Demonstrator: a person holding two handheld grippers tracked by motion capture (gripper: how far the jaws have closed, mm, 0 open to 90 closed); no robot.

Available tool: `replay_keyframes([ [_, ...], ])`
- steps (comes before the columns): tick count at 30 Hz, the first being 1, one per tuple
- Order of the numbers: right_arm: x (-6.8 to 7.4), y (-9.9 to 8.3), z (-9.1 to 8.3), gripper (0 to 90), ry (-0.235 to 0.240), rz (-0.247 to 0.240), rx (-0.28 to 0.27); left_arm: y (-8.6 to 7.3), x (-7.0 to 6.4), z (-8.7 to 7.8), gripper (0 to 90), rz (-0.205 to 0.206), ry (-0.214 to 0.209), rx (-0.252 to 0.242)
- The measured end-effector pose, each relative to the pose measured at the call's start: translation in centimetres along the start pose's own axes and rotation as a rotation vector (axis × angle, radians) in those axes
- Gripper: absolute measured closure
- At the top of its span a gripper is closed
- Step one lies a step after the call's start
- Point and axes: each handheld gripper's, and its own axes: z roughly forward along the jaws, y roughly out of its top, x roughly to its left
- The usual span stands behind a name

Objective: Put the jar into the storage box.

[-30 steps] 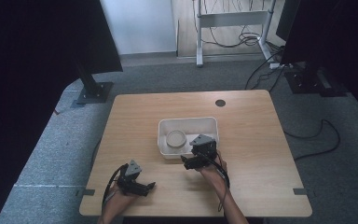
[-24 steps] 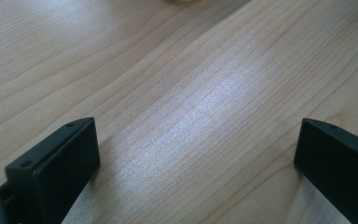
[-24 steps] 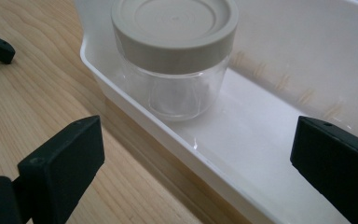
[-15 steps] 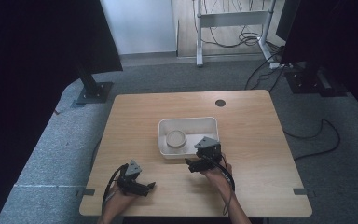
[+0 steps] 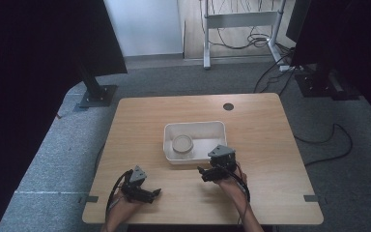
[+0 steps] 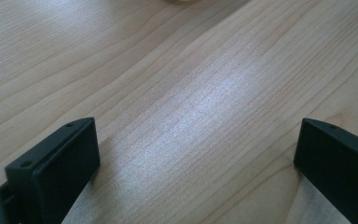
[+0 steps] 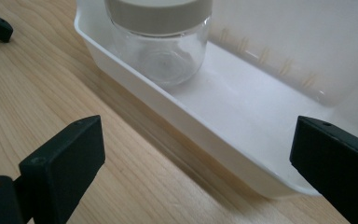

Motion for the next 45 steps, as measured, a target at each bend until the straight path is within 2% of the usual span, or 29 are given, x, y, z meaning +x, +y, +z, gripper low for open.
replay_keyframes([
  [22,-1.3,-2.5,-2.7,2.5,-0.033,0.003,0.008,0.0,0.0,0.0,0.0,0.001,0.0,0.0],
  [45,-2.9,-6.0,-5.8,2.3,-0.09,0.052,0.021,0.0,0.0,0.0,0.0,0.0,0.0,0.0],
])
